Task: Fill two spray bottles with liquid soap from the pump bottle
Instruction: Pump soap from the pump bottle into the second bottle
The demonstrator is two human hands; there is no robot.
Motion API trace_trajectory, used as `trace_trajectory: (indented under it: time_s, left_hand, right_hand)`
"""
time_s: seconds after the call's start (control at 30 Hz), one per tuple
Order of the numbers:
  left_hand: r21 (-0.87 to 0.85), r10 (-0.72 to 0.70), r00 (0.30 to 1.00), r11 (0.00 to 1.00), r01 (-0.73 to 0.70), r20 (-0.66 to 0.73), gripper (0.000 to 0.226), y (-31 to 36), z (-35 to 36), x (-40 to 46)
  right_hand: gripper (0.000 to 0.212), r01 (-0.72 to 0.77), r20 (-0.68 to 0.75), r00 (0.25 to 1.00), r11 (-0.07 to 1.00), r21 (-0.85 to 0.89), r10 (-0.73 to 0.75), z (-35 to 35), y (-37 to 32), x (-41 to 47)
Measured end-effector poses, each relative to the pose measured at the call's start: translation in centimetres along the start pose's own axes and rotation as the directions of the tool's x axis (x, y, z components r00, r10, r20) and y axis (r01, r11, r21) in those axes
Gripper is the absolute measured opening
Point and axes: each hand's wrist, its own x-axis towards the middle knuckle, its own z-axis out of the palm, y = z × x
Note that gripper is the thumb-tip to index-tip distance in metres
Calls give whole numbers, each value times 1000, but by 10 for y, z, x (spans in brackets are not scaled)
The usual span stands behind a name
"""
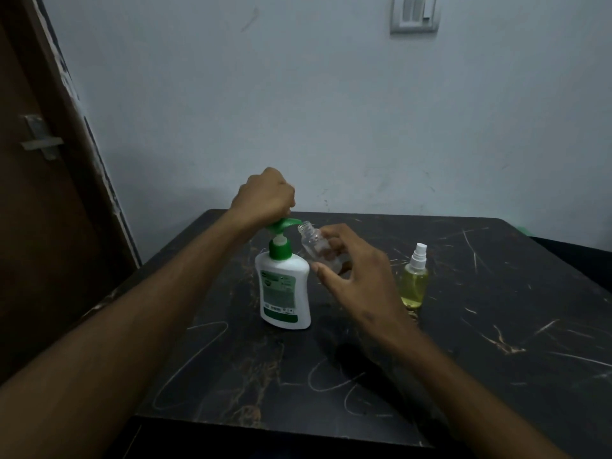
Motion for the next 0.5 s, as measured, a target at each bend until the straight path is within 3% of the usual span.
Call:
trace_trajectory:
  time_s: [0.17, 0.33, 0.5]
  left_hand:
    - [63, -1, 997, 998, -3, 74, 20, -3, 5, 8]
    - [259, 73, 987, 960, -108, 141, 15, -13, 13, 26]
    - [321, 126, 977, 931, -175, 170, 19, -16, 17, 20]
  right_hand:
    - [44, 43, -12, 999, 999, 0, -43, -2, -2, 4]
    - [48, 73, -15, 997, 997, -9, -73, -4, 1, 3]
    - [51, 33, -37, 999, 999, 25, -32, 0, 8, -3]
